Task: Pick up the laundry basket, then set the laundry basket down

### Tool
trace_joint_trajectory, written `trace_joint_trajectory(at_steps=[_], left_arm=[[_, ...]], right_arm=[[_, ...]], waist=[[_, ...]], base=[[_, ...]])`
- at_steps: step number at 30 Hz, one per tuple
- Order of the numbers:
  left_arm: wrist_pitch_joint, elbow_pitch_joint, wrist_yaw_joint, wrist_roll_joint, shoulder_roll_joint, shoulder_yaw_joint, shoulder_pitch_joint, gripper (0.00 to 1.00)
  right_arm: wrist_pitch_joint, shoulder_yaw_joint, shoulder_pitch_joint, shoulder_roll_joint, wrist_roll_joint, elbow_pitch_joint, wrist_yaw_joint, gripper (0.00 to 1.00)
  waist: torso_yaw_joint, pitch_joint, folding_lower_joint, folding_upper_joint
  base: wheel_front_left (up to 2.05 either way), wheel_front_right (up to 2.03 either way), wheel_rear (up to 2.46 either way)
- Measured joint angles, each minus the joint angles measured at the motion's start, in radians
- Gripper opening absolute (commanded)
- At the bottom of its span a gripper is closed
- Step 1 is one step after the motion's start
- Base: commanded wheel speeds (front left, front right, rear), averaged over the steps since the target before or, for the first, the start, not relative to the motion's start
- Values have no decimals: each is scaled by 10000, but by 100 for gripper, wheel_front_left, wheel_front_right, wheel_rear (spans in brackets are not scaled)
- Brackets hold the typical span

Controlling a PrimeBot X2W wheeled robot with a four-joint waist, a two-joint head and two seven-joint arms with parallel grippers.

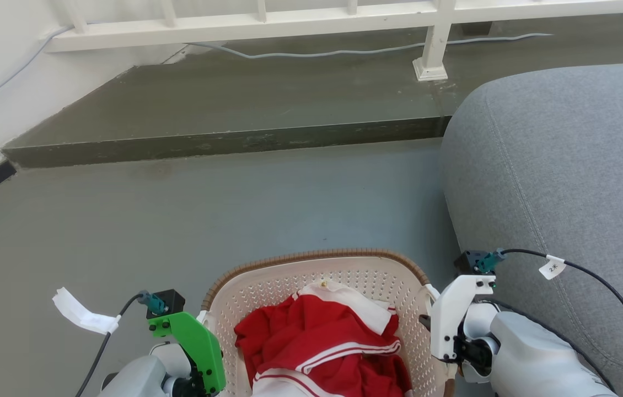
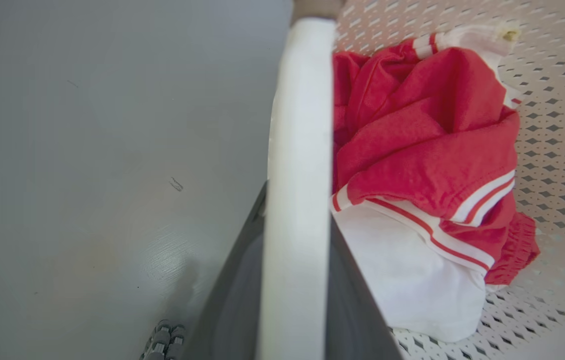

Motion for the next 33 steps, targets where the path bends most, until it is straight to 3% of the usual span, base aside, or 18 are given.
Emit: trace_joint_trajectory(at_steps=[33], left_arm=[[184, 38, 0, -330, 4, -230, 0, 0]], right_arm=[[165, 355, -1, -40, 228, -13, 0, 0]], waist=[[-36, 195, 0, 0]], base=[[0, 0, 0]])
